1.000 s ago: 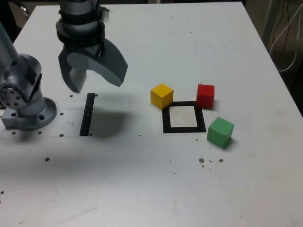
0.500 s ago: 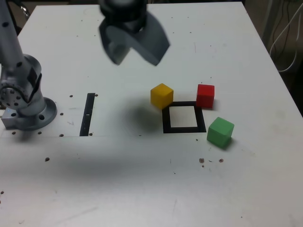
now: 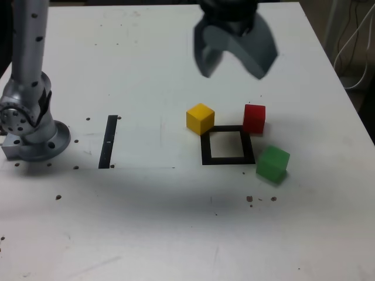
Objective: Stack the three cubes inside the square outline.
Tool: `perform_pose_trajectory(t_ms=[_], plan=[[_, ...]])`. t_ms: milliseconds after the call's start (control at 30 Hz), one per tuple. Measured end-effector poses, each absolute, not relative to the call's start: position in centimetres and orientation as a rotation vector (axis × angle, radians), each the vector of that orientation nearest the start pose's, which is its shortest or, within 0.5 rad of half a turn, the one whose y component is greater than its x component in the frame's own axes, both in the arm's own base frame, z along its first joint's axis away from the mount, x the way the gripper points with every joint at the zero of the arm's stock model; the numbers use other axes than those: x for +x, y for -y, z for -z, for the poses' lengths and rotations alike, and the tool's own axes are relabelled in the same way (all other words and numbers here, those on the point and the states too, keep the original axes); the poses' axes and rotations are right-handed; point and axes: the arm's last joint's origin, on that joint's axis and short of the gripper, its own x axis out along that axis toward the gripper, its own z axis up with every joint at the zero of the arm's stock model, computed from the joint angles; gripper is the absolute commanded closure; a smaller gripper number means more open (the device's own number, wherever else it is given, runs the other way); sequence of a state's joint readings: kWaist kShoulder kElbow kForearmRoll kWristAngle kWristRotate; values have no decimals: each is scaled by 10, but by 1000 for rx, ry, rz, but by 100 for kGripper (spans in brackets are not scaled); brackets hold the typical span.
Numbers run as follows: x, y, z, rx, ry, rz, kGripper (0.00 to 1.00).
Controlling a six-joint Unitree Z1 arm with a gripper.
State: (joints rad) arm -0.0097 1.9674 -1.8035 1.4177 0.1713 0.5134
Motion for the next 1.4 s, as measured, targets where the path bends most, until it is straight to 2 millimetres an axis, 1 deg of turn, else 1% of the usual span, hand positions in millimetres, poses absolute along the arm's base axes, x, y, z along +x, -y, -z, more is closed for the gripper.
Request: perform_pose_trajectory(t_ms=[100, 167, 233, 367, 467, 533, 633, 733, 933, 1133, 1267, 1400], plan=[[374, -3, -334, 519, -1546, 293, 1], [378, -3, -337, 514, -1536, 290, 1], [380, -3, -334, 497, -1555, 287, 1], [386, -3, -321, 441, -1611, 248, 2], [386, -3, -318, 391, -1625, 198, 2], [387, -3, -312, 356, -1645, 172, 2], [389, -2, -297, 313, -1681, 144, 3], [392, -2, -290, 298, -1694, 128, 4], [404, -2, -265, 286, -1719, 120, 7], [411, -4, -252, 281, -1728, 114, 9], [415, -10, -236, 270, -1754, 102, 11], [417, -11, -232, 273, -1744, 93, 16]])
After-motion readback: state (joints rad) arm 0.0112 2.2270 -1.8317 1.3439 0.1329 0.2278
